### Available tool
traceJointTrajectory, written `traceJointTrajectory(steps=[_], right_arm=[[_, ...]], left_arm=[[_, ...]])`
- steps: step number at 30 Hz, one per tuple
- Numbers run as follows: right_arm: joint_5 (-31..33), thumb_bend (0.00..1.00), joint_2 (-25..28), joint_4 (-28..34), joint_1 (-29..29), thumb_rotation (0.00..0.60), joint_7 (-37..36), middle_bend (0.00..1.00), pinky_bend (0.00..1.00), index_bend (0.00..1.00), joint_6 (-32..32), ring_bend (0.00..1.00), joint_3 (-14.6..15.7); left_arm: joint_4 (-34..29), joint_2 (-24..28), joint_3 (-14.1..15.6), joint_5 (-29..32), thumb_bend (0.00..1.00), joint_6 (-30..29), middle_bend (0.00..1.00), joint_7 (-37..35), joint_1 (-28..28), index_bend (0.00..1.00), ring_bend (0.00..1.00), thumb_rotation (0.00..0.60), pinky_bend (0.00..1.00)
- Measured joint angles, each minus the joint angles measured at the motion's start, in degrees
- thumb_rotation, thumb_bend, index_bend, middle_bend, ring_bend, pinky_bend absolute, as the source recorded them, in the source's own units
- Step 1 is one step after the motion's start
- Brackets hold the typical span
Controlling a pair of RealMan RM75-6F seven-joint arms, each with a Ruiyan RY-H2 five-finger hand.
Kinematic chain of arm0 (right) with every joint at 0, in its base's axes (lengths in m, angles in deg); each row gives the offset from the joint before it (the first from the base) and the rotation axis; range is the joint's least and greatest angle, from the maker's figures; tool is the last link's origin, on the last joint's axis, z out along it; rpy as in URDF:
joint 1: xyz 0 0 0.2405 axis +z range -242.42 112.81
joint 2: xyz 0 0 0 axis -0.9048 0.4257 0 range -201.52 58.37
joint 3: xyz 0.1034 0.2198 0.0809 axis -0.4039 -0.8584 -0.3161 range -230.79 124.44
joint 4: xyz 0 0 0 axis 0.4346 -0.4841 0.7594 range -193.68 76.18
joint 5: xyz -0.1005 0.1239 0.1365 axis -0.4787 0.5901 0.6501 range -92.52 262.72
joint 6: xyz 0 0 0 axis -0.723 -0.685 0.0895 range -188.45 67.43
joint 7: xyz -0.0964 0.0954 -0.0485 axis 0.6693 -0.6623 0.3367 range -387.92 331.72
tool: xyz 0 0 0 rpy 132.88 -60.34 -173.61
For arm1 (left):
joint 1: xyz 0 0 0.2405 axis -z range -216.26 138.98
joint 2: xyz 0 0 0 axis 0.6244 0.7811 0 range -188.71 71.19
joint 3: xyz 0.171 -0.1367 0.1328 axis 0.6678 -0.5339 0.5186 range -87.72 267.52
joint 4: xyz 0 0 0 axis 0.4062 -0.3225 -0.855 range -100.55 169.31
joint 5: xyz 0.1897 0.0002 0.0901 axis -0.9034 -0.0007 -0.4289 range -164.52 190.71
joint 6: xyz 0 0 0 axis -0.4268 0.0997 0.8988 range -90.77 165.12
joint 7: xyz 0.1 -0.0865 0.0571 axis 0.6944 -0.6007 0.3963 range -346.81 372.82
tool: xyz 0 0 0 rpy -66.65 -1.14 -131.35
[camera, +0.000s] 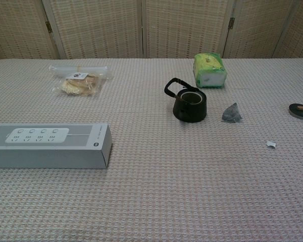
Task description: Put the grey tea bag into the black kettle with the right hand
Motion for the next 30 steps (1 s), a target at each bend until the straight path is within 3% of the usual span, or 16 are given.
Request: traceJointTrajectory(steps=[12, 17, 24, 30], right_arm=[[1.9, 0.23, -2.4, -2.56, 2.84, 0.6, -0.87, 0.0, 0.0, 0.2, 3.85, 0.0, -2.32], [3.96, 0.32, -3.22, -3.81, 7.34, 0.6, -1.21, 0.0, 0.0, 0.22, 11.15, 0.0, -4.15], [9.36, 0.35, -8.07, -9.91, 16.31, 0.6, -2.87, 0.0, 0.0, 0.38, 22.13, 0.0, -8.52], [14.45, 0.35, -11.41, -12.39, 19.6, 0.6, -2.29, 0.0, 0.0, 0.38, 26.96, 0.0, -10.53]], left_arm=[[-0.27, 0.18, -0.61, 1.73, 0.27, 2.07, 0.0, -0.92, 1.16, 0.0, 0.0, 0.6, 0.18], [0.08, 0.73, -0.71, 1.92, 0.27, 1.25, 0.0, -2.87, 0.91, 0.0, 0.0, 0.6, 0.18], [0.39, 1.21, -0.48, 1.58, 0.27, 1.43, 0.0, -4.75, 1.03, 0.0, 0.0, 0.6, 0.18], [0.72, 1.69, -0.26, 1.46, 0.27, 1.95, 0.0, -6.45, 1.32, 0.0, 0.0, 0.6, 0.18]])
